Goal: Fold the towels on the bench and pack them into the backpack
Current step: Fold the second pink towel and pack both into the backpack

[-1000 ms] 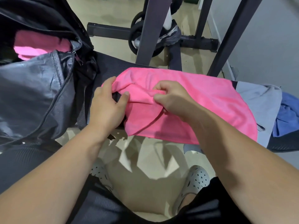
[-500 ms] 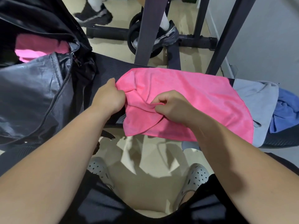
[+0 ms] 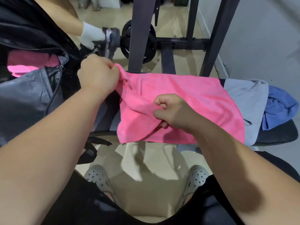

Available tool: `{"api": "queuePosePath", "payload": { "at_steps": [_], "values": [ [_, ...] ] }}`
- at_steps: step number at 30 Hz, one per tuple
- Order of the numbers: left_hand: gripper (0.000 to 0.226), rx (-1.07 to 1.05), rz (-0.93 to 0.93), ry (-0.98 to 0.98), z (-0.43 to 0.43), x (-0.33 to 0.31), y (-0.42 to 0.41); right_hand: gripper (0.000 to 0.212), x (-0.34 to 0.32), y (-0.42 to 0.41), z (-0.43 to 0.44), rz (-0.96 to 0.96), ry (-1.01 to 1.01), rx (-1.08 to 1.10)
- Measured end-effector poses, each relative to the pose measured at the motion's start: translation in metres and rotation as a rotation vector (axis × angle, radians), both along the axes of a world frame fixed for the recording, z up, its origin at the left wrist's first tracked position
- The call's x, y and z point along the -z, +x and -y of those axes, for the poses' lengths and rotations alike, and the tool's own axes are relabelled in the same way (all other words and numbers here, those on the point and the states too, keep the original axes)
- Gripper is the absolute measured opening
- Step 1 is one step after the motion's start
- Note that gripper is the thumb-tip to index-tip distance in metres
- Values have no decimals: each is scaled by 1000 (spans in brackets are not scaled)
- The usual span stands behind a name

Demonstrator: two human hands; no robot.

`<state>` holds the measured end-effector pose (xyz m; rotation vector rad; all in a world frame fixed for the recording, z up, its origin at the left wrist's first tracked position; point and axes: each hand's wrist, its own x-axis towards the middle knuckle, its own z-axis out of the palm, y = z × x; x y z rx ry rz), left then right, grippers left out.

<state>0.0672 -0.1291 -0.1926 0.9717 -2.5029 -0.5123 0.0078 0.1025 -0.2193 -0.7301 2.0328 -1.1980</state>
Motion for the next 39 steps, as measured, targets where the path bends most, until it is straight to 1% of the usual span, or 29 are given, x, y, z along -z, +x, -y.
{"api": "queuePosePath", "payload": {
  "at_steps": [2,3,5,7,8,10,11,12,13,15,17,19,21,22,23,25,27,28,32,35,39],
  "values": [
    [30,27,-4,22,-8,-18,-21,18,-4,0,-10,73,-5,-42],
    [28,38,-19,69,-14,-25,-33,22,-5,0,-16,120,-14,-68],
    [23,54,-42,214,-26,-37,-60,34,-7,-1,-28,186,-41,-116],
    [15,53,-68,432,-41,-43,-84,43,-7,-2,-39,197,-56,-128],
    [16,55,-91,556,-50,-43,-93,44,-6,-3,-43,200,-58,-120],
    [19,120,-128,781,-73,-40,-105,39,-4,-5,-53,218,-53,-86],
    [19,177,-99,866,-86,-38,-108,35,-3,-5,-57,227,-39,-67],
    [20,219,-61,915,-96,-33,-111,32,-2,-6,-60,231,-15,-46],
    [20,233,-31,924,-103,-28,-113,28,0,-6,-64,229,15,-22],
    [17,237,-18,842,-106,-17,-109,18,4,-8,-69,202,71,4],
    [22,209,-33,693,-103,-5,-101,9,5,-10,-73,177,133,-25],
    [27,226,-33,491,-99,6,-83,12,3,-11,-76,187,198,-76],
    [26,259,-16,302,-95,17,-59,13,4,-13,-76,164,222,-75],
    [27,279,-4,225,-91,25,-47,13,5,-15,-74,101,217,-49],
    [31,301,23,156,-88,32,-35,14,9,-17,-71,-10,200,-14],
    [45,342,136,52,-83,49,-16,17,17,-23,-62,-211,132,106],
    [61,376,256,7,-83,62,-4,23,17,-30,-51,-301,115,220],
    [65,400,306,-12,-86,66,1,27,15,-34,-44,-324,142,240],
    [72,440,490,-79,-92,81,9,57,10,-53,-21,-407,345,130],
    [79,444,527,-87,-91,88,10,71,12,-60,-6,-435,440,49],
    [83,425,530,-67,-88,91,8,74,15,-64,10,-490,479,18]
  ]
}}
